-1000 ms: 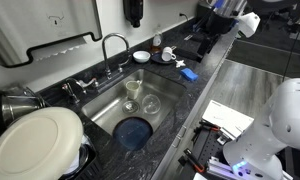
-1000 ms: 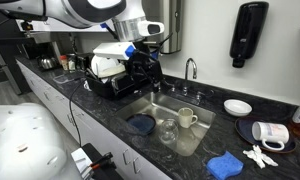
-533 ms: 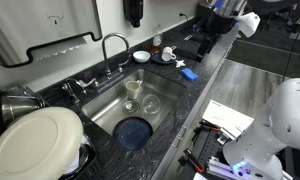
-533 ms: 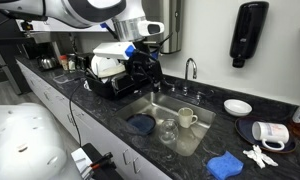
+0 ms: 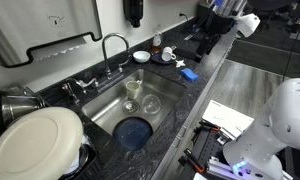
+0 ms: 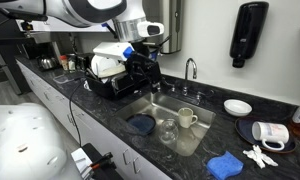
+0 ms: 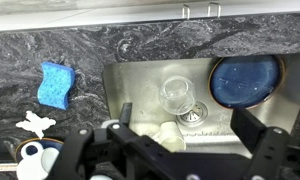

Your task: Pour the water out of the mug cup in the sink

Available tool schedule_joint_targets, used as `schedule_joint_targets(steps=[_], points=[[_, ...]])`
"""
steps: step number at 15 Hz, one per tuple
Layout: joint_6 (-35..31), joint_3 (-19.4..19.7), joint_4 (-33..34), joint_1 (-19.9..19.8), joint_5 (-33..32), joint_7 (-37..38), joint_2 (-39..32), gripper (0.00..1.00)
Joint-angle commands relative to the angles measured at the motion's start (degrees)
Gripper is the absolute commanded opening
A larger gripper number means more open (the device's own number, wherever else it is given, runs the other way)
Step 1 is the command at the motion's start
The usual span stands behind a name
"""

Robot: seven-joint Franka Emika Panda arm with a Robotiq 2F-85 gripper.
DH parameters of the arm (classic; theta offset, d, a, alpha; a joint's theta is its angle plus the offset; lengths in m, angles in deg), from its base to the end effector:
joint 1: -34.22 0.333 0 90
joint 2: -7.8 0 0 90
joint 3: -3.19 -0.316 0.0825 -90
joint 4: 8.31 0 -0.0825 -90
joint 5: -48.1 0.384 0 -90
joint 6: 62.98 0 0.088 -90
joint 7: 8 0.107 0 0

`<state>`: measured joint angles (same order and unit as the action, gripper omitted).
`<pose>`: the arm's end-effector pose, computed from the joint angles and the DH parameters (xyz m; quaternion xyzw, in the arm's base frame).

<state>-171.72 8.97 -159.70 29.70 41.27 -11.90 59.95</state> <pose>0.2921 -0.0653 0.5193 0.9962 -0.0251 0.0796 0.0266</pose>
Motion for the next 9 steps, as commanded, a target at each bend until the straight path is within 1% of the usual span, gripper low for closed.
schedule_joint_targets(steps=[1,5,9], points=[[1.0,-0.6,3.2,-0.8,5.0,7.3,-7.1,1.0],[-2.8,-1.8,5.6,-2.1,9.6,17.8,-14.7,1.0],[-7.5,-3.3,10.3,-3.3,13.3,28.9,-23.3,1.0]])
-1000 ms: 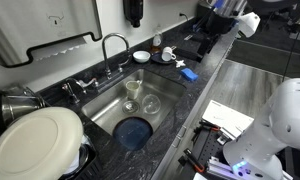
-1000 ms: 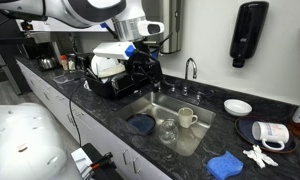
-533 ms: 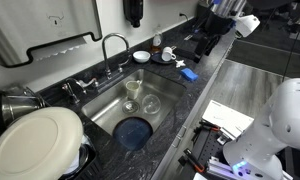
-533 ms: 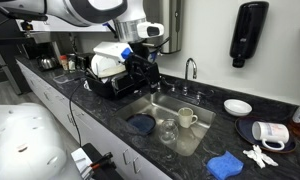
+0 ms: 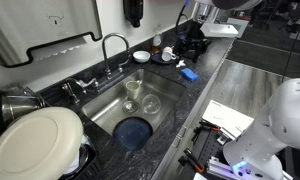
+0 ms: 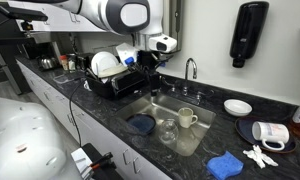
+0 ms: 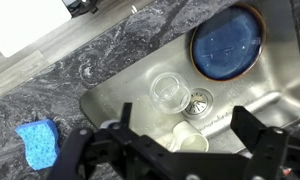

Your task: Pour the water out of the mug cup in the sink

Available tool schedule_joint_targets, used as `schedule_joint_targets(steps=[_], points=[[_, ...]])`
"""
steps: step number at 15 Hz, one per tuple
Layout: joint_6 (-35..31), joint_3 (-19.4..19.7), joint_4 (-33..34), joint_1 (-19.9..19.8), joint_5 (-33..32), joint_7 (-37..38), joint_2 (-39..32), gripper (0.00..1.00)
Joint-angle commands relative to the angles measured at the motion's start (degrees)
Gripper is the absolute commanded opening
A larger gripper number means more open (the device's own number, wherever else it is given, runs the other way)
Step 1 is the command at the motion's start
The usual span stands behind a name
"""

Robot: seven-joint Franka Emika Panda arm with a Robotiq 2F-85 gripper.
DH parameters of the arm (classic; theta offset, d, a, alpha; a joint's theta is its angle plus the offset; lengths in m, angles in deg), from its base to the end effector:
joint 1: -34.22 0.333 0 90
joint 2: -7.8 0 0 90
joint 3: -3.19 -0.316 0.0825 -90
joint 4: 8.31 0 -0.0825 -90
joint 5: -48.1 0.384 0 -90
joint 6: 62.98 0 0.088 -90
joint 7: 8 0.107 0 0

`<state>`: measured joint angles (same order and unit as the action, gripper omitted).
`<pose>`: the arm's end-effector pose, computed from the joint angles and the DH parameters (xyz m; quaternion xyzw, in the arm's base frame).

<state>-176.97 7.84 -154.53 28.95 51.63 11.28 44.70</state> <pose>0.3576 -0.0603 0.4861 -0.9645 0.2556 -0.0347 0.0563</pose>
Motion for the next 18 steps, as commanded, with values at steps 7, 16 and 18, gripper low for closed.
schedule_joint_targets(steps=[7,16,18], points=[[-6.6,-3.6,8.3,-3.7,1.7,17.5,-13.7,1.0],[-5.2,-3.0,14.4,-4.9,2.4,29.4,-27.1,1.0],[-5.1,-2.0,17.6,-4.6,2.5,33.4,-32.9,1.0]])
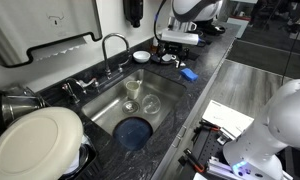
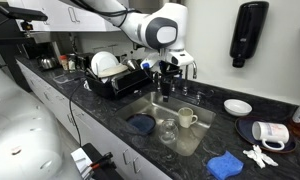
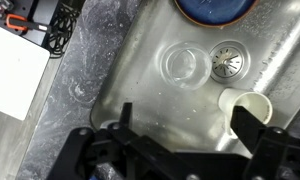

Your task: Pour the water out of the mug cup in the sink

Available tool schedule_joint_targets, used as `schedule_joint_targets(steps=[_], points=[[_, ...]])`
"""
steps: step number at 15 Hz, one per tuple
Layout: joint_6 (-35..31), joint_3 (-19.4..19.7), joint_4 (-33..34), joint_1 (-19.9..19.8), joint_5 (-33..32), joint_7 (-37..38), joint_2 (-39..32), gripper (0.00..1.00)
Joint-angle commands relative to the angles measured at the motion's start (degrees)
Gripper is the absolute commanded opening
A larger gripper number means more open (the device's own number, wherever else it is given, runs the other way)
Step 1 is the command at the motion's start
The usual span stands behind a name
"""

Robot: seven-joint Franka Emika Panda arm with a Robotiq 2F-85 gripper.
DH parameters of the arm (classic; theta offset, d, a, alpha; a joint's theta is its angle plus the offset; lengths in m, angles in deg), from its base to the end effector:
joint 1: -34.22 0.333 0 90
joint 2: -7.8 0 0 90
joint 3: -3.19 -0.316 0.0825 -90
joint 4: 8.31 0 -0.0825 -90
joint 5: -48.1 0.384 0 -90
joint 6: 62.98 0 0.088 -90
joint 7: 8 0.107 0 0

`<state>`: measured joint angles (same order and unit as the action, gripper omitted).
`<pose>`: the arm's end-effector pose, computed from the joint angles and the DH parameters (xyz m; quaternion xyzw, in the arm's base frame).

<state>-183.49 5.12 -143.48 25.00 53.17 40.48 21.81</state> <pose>0.4538 -0.0854 0.4236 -0.8556 0.5158 0.0190 0.0380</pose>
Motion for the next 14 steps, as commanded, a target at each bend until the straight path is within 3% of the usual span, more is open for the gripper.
schedule_joint_targets(steps=[1,6,14], points=[[1.2,1.4,8.2,-0.3,1.5,5.4,-12.6,1.0],[0.8,3.4,17.9,0.9,8.1,6.1,-22.6,1.0],[-3.7,5.0,29.9,1.5,9.3,9.2,-35.6,1.0]])
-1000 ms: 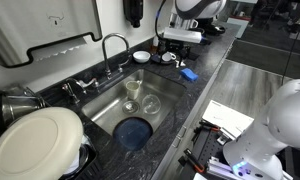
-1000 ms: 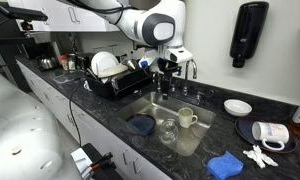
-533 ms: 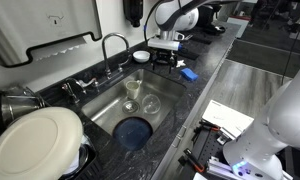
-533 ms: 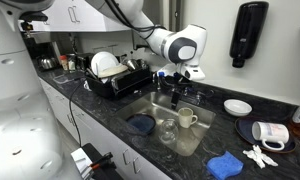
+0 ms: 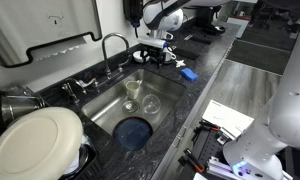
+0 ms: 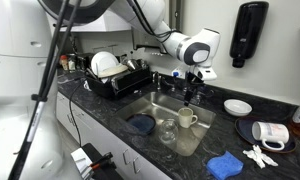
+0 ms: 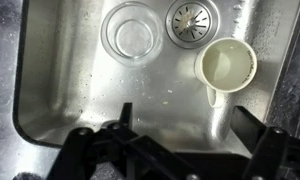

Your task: Pour the water out of the mug cup in the sink

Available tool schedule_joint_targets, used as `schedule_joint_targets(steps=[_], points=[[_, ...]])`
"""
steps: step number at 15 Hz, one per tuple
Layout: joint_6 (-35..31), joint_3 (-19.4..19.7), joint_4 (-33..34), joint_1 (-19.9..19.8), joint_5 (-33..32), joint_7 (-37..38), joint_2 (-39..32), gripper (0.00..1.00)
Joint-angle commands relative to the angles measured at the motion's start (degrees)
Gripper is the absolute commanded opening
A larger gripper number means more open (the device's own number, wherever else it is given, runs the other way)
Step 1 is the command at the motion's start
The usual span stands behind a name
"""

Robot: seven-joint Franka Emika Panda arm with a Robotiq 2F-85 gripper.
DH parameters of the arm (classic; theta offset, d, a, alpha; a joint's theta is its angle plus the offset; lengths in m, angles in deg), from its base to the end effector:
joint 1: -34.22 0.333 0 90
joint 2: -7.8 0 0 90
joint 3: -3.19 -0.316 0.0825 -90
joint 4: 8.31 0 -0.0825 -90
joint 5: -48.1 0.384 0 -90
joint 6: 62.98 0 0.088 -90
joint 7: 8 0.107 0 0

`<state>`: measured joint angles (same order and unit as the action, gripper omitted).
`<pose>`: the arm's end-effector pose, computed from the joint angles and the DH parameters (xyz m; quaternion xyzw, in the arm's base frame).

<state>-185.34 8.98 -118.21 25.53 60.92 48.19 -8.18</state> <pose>0.5914 -0.1400 0.3451 -0.7761 0.6250 0.0552 0.0631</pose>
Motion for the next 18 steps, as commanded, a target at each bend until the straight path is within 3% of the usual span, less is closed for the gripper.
schedule_joint_targets(steps=[1,8,18], points=[[-2.6,1.2,5.6,0.8,2.1,1.9,-7.0,1.0],[-7.8,0.7,9.4,-0.8,8.4,0.5,-14.6,1.0],[-13.6,-0.5,11.3,-2.7,15.3,-8.6,-19.7,1.0]])
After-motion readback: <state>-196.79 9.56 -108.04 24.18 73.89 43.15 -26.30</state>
